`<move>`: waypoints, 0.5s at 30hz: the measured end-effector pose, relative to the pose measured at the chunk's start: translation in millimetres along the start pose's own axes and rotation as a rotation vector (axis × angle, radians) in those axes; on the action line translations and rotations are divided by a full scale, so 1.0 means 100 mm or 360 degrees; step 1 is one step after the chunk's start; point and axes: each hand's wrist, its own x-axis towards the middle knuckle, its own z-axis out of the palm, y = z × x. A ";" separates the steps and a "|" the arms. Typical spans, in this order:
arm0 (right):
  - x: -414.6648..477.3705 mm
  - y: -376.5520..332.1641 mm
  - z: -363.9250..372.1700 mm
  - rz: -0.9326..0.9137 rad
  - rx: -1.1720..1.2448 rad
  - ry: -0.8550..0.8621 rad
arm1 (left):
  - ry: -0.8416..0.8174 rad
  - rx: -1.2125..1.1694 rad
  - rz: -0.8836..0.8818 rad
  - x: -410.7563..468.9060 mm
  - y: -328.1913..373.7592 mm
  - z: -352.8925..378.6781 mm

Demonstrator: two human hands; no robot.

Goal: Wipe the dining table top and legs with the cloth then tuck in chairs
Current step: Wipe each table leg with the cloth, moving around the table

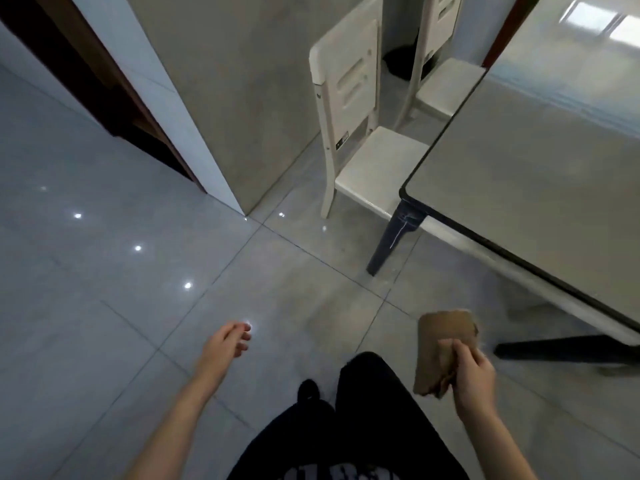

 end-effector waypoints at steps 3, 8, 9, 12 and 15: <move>0.17 -0.12 0.11 0.0090 0.0055 0.0138 | -0.0112 0.0075 0.0056 0.36 0.31 0.14; 0.69 -0.42 0.53 0.0166 0.0131 0.0292 | -0.0235 0.0151 0.0034 0.92 0.77 0.48; 0.76 -0.54 0.62 0.0183 0.0150 0.0264 | -0.0236 0.0163 0.0025 1.00 0.84 0.51; 1.05 -0.95 0.92 0.0189 0.0166 0.0151 | -0.0275 0.0249 -0.0004 1.33 1.14 0.54; 1.33 -1.40 1.22 0.0182 0.0167 0.0068 | -0.0257 0.0321 0.0014 1.65 1.52 0.56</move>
